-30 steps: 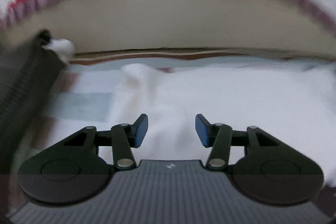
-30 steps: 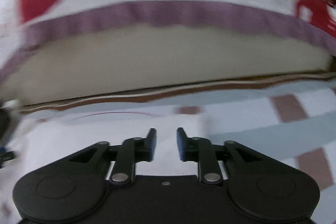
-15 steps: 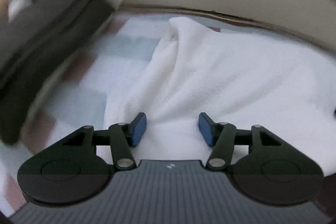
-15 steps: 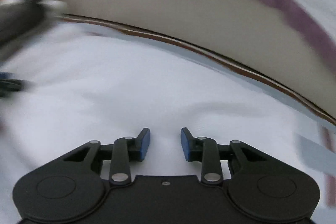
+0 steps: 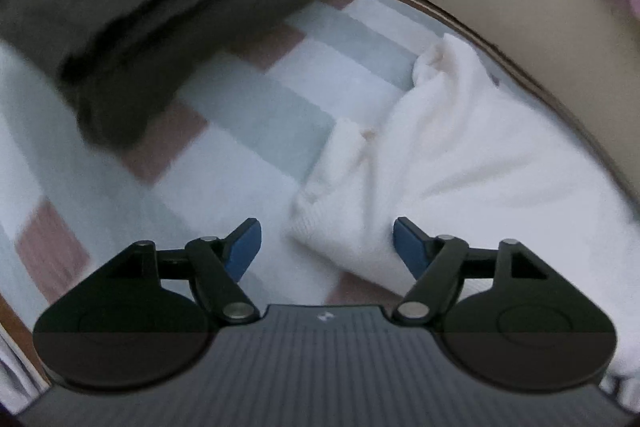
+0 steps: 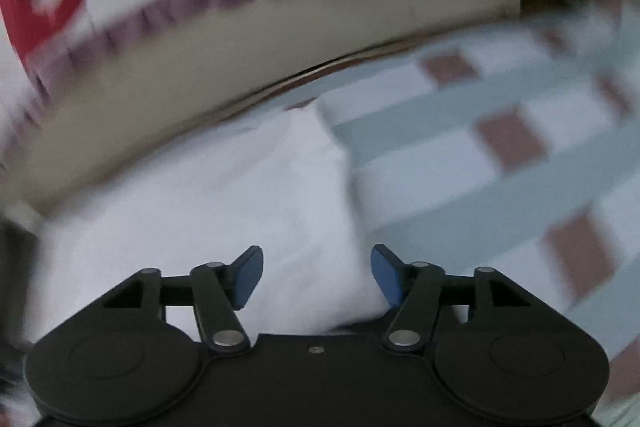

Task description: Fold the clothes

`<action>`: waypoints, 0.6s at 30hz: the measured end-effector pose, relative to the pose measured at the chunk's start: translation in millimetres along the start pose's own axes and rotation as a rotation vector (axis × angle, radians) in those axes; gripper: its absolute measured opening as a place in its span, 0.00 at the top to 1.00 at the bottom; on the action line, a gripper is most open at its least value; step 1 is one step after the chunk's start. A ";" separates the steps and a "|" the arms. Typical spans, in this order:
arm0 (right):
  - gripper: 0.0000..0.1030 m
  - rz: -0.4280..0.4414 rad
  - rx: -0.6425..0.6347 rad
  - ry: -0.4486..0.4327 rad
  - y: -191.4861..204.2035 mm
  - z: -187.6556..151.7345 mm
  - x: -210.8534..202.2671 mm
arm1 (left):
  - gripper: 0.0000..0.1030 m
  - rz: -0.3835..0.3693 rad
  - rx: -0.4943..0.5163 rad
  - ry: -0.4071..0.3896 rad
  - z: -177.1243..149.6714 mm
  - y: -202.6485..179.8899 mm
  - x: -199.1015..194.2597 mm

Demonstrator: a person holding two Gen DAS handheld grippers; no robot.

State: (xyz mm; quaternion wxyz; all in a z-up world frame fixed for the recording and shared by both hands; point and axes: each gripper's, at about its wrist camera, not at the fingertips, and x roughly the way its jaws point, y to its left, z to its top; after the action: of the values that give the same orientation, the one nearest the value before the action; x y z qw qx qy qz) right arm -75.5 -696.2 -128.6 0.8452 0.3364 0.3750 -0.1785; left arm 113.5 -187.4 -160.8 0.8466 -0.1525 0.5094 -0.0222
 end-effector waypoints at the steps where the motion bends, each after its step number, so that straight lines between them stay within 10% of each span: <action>1: 0.36 0.072 0.092 0.021 -9.9 -5.9 1.7 | 0.29 -0.044 -0.045 0.022 -4.6 4.4 0.3; 7: 0.36 0.226 0.568 0.119 -61.5 -31.6 41.2 | 0.29 -0.368 -0.235 0.072 -38.0 16.3 14.6; 18: 0.36 0.202 0.543 -0.034 -47.4 -28.6 71.4 | 0.31 -0.298 -0.262 -0.162 -33.7 -9.8 42.0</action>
State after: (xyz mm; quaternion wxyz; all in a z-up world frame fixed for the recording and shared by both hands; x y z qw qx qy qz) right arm -69.7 -713.4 -217.2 0.7437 0.5831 0.2640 -0.1927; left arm 105.5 -212.9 -208.7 0.8452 -0.3362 0.4098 -0.0686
